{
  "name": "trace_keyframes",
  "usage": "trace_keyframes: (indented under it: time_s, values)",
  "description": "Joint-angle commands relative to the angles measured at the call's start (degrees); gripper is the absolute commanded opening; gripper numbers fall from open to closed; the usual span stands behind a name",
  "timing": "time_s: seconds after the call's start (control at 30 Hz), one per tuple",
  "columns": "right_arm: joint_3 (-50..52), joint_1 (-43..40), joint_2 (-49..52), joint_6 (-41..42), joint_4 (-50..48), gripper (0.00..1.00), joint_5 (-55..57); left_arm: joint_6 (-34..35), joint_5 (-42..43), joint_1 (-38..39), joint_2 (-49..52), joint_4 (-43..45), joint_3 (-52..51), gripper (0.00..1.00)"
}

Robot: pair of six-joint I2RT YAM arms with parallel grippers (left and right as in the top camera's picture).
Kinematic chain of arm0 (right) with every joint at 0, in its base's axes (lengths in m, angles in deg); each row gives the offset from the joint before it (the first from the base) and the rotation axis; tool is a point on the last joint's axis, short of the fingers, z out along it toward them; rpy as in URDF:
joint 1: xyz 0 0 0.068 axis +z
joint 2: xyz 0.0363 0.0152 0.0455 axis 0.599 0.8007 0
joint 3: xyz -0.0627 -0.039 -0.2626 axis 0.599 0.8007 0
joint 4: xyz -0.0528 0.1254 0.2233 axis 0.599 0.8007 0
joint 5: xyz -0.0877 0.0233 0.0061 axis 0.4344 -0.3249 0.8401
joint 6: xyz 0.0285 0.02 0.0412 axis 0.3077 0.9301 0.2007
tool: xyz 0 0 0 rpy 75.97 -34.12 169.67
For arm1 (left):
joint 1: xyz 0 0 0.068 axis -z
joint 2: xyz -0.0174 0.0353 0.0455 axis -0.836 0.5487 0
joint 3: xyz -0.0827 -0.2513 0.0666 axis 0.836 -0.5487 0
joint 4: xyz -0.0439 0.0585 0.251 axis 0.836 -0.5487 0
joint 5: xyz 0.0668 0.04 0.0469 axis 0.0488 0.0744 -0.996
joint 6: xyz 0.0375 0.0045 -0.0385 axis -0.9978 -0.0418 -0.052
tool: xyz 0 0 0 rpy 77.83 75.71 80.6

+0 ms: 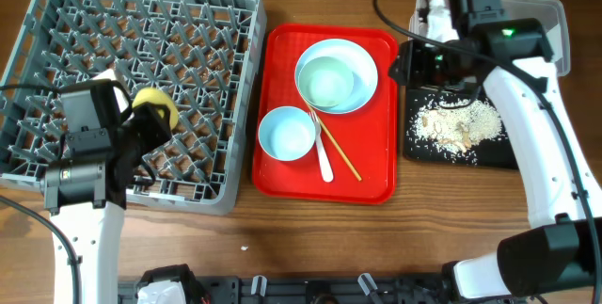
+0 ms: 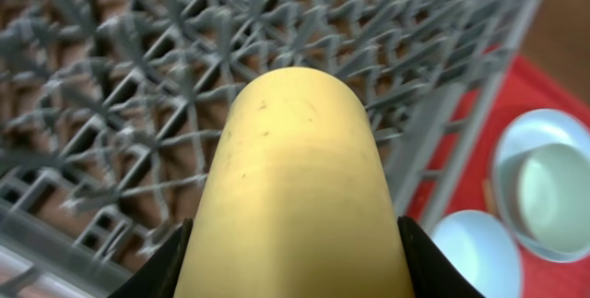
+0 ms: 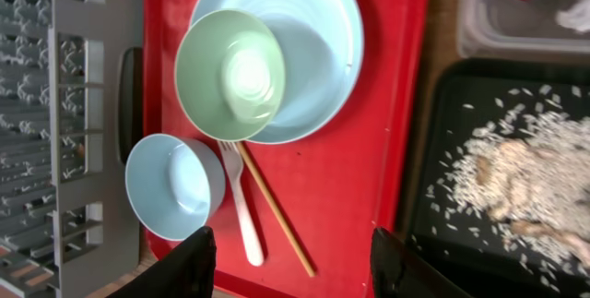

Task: Sort waste into correct bins and load items into the dishwasher rack
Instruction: 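Move the yellow cup over the rack with the left gripper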

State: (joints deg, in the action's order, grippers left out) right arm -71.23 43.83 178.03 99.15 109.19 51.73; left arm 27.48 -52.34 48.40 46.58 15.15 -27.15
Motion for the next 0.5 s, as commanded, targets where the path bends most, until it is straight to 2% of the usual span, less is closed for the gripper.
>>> trace_keyframes:
  time_s: [0.0, 0.47]
  values:
    - [-0.8, -0.4, -0.5, -1.1, 0.6, 0.55, 1.2, -0.7, -3.7, -0.9, 1.0, -2.8, 0.5, 0.06]
    - [-0.8, -0.4, -0.5, -1.0, 0.9, 0.55, 1.1, -0.5, -7.6, -0.9, 11.8, -4.3, 0.5, 0.06]
